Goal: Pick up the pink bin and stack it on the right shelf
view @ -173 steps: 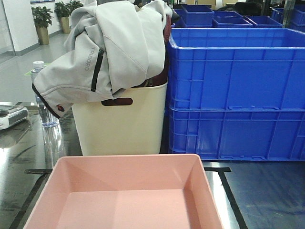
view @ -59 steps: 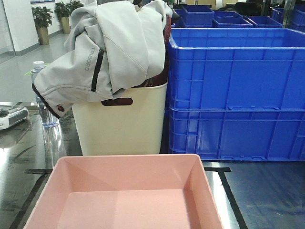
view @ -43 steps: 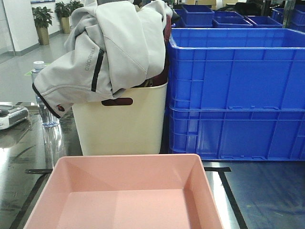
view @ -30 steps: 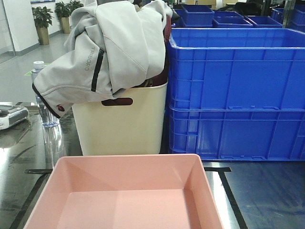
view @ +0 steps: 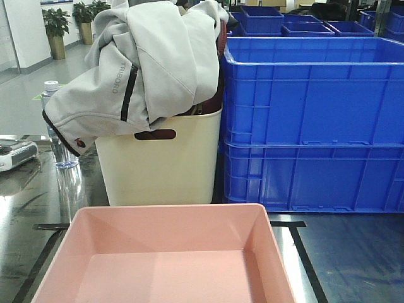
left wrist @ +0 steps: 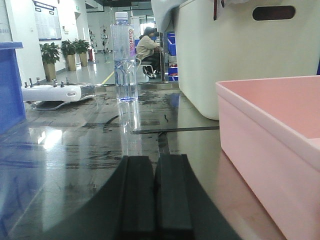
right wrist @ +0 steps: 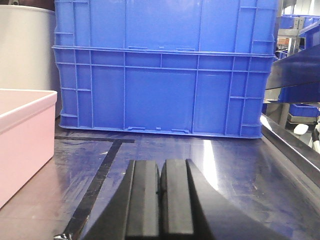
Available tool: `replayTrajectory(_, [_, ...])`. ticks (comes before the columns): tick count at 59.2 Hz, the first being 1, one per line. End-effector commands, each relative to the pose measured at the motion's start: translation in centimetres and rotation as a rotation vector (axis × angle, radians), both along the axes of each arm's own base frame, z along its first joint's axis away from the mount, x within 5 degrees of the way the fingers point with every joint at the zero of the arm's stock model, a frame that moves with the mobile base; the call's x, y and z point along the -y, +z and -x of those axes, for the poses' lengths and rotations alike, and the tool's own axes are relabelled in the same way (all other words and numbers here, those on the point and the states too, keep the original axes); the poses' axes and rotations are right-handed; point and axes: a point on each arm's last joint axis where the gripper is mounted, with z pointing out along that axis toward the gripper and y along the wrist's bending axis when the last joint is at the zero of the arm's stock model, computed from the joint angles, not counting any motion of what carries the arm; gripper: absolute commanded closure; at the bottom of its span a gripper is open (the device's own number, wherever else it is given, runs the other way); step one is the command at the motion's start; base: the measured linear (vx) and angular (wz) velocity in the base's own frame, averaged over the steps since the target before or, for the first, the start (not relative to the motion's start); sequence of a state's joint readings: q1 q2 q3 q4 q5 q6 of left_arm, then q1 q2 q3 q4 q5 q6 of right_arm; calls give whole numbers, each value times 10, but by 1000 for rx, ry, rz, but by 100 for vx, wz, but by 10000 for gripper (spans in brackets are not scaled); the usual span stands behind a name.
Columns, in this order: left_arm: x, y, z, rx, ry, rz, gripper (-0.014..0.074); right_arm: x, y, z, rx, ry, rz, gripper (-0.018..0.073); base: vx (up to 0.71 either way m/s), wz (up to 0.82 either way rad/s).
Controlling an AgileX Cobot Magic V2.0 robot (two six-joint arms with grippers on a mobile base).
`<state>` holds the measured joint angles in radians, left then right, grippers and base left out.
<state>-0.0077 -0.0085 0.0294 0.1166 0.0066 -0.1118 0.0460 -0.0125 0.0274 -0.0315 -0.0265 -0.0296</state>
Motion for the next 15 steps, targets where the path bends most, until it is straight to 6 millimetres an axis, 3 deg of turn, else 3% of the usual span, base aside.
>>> replayTrajectory(1, [1, 4, 2, 89, -11, 10, 602, 0, 7, 2, 94, 4, 17, 568, 0, 0])
replayTrajectory(15, [1, 4, 2, 89, -11, 10, 602, 0, 7, 2, 94, 4, 17, 568, 0, 0])
